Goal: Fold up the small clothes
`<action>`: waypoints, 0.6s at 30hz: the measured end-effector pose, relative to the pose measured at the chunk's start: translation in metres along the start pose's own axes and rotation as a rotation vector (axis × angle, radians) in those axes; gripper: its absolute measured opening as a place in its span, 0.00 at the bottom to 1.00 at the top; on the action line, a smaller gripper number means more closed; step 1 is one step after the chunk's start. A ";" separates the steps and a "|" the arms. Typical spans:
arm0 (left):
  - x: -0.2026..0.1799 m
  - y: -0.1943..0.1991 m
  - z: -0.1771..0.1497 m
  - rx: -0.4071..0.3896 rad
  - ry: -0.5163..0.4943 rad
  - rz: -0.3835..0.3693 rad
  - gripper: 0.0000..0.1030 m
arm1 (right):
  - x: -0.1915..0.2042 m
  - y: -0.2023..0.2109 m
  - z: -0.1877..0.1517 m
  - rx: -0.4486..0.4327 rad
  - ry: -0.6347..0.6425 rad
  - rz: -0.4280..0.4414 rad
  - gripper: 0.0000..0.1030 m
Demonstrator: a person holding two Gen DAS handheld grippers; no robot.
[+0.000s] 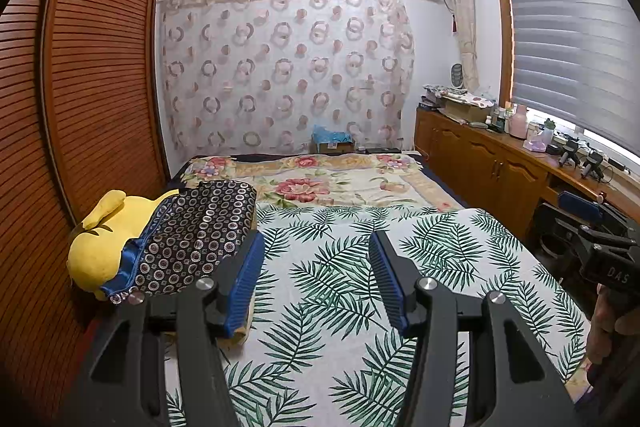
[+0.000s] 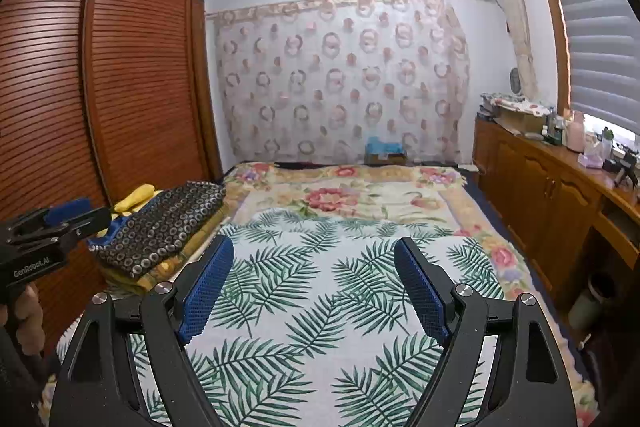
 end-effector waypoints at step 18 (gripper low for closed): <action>0.006 -0.004 -0.001 0.003 -0.005 0.012 0.52 | -0.002 0.000 -0.001 0.001 0.001 -0.006 0.82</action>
Point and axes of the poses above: each gripper's, at about its wrist camera, not at the fingertips, and y roughly against the way its jaws point, x to its left, z to its top, the point moved 2 cm from there along -y, roughly the way its jaws point, and after that the axes turned 10 degrees about -x, right-handed, at the moved point
